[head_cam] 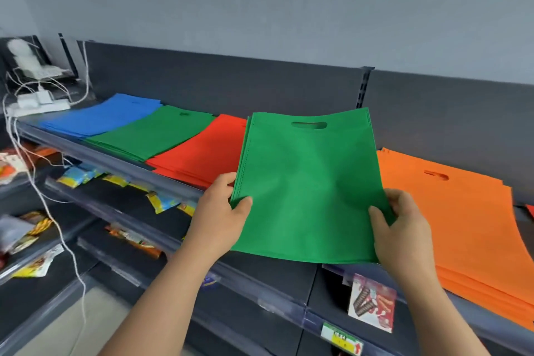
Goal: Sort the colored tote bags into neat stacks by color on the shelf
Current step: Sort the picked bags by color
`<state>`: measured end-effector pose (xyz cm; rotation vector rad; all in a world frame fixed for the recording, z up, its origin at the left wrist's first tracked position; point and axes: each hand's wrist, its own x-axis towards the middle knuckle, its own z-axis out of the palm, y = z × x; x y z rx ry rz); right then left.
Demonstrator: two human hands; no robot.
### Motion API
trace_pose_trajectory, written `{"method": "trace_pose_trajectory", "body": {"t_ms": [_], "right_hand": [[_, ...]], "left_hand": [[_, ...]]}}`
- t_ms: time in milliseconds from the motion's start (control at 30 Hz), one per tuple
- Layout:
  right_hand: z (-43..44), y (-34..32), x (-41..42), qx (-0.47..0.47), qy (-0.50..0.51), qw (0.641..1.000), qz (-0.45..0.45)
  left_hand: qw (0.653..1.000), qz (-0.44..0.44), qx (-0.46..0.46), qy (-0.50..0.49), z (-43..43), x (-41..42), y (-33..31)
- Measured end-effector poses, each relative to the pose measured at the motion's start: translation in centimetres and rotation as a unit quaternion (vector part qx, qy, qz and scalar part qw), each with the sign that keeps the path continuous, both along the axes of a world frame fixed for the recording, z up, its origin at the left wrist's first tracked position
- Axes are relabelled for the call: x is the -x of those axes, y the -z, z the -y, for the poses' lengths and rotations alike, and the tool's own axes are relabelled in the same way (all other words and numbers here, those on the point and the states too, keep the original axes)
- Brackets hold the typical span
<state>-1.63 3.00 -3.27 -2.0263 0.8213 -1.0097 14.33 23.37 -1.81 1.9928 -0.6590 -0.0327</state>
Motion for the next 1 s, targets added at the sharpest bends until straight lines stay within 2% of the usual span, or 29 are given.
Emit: {"method": "trace_pose_trajectory", "body": {"t_ms": [367, 700, 1000], "right_hand": [[-5.1, -0.2, -12.8, -0.001, -0.046, 0.999, -0.028], [-5.9, -0.2, -26.1, 0.028, -0.087, 0.995, -0.042], [-9.8, 0.4, -35.9, 0.032, -0.085, 0.992, -0.093]], "left_hand": [[0.999, -0.042, -0.001, -0.034, -6.5, -10.6, 1.2], [0.996, -0.028, -0.026, -0.083, -7.8, -22.6, 1.3], [0.994, -0.017, -0.066, -0.09, -10.9, -33.3, 1.5]]}}
